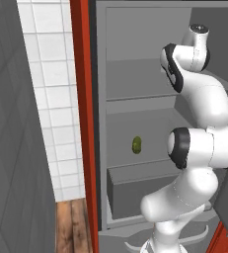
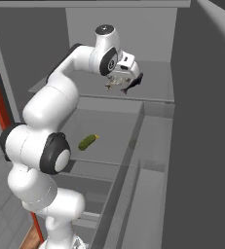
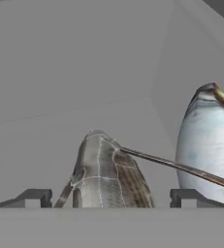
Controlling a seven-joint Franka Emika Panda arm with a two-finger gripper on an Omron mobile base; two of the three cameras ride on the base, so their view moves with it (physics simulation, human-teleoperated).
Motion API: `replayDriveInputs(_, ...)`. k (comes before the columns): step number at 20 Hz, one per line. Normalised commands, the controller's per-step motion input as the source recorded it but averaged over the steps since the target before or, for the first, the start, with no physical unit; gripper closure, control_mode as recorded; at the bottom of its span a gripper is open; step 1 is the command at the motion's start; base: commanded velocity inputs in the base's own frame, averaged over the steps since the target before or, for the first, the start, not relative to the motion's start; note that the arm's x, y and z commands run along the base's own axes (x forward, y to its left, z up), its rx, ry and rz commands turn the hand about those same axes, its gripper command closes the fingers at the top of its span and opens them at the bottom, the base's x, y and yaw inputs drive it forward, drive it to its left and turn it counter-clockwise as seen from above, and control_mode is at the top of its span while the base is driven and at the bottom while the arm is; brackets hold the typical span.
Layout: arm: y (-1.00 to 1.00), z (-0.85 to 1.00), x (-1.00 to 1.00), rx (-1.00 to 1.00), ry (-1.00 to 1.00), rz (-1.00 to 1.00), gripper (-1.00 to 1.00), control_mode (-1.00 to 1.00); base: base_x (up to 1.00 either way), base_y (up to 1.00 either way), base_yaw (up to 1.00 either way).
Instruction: Gather the cucumber and avocado from the fridge and place them on a tray on the dining counter. Then gather the fishs from the fridge and place them on the other tray.
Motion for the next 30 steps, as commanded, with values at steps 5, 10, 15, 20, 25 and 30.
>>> replayDriveInputs(5,0.0,-0.08,0.0,0.0,0.0,0.0,1.0,-1.0,0.0,0.0,0.0)
replayDriveInputs(10,0.0,-0.11,-0.12,0.0,0.0,0.0,1.0,-1.0,0.0,0.0,0.0)
replayDriveInputs(15,0.0,0.0,-0.46,0.0,0.0,0.0,1.0,-1.0,0.0,0.0,0.0)
replayDriveInputs(20,0.07,0.01,-0.77,0.0,0.0,0.0,1.0,-1.0,0.0,0.0,0.0)
replayDriveInputs(25,0.39,0.02,-0.6,0.0,0.01,0.0,1.0,-1.0,0.0,0.0,0.0)
replayDriveInputs(30,0.48,0.21,-0.62,0.0,0.02,0.02,1.0,-1.0,0.0,0.0,0.0)
